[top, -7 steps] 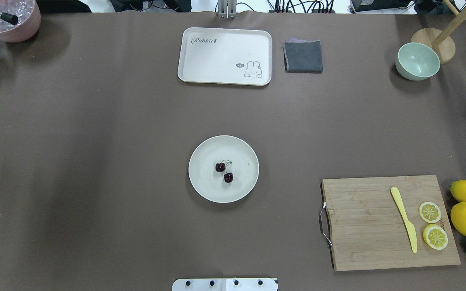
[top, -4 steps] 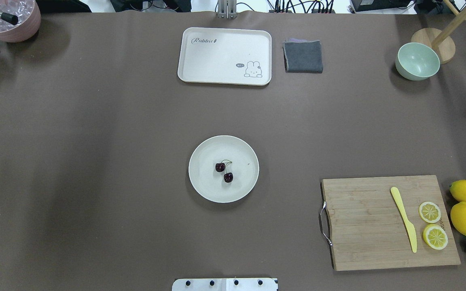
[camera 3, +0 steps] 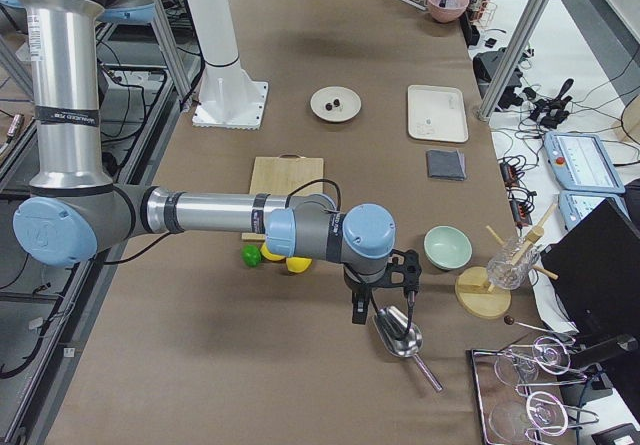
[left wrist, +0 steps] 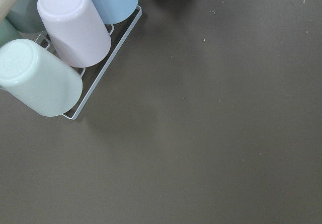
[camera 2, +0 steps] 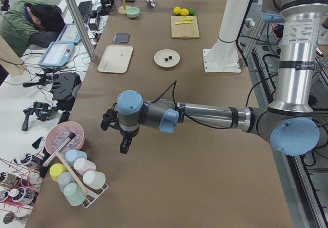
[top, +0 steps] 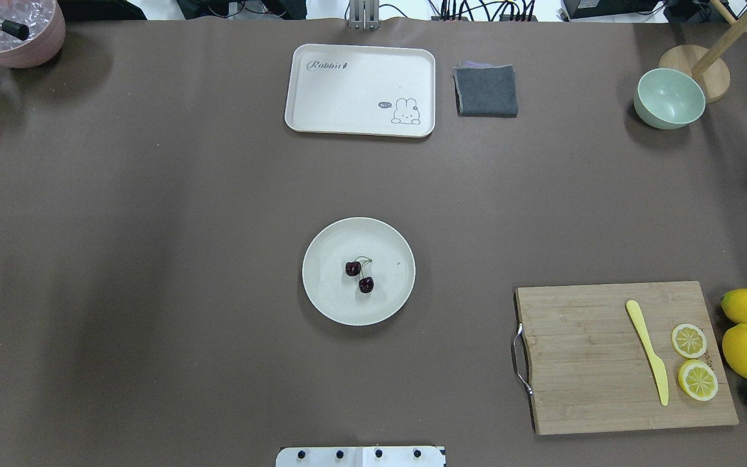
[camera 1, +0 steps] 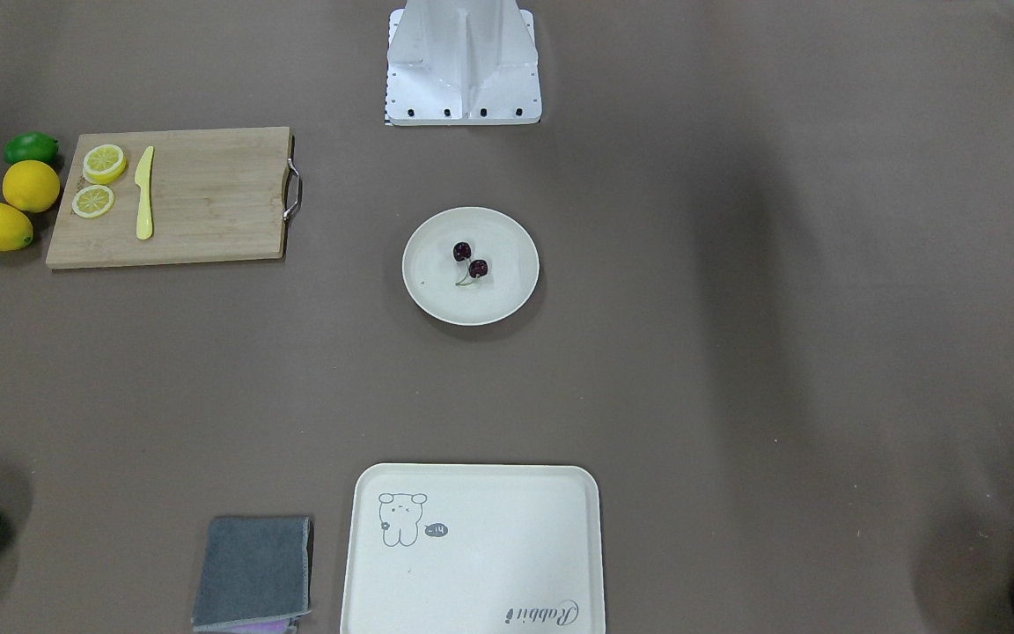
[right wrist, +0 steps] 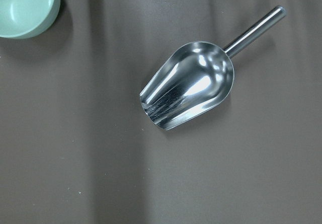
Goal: Place red cherry on plate
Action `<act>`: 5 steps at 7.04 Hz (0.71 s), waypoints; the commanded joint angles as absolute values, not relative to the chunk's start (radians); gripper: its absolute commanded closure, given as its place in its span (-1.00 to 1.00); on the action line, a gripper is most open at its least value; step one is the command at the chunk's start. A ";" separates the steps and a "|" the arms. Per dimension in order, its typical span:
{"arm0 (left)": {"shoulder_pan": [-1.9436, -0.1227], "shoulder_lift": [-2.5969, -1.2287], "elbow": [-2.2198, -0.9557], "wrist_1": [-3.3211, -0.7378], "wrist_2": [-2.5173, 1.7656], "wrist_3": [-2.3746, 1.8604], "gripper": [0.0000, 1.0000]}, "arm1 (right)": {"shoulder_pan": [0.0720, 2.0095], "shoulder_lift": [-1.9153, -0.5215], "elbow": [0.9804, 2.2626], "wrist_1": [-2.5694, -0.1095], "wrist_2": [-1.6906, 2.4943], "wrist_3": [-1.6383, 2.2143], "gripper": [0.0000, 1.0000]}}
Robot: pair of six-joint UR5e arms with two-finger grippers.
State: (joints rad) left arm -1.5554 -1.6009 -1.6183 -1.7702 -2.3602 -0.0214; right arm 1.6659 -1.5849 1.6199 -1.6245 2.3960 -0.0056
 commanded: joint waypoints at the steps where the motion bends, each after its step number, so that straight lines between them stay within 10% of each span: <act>1: -1.555 -1.603 -1.618 -1.770 -2.359 -0.021 -0.96 | 1.666 -1.586 1.620 -1.624 2.396 -0.006 -1.00; 5: -1.555 -1.601 -1.618 -1.770 -2.361 -0.021 -0.96 | 1.666 -1.594 1.623 -1.624 2.405 -0.002 -1.00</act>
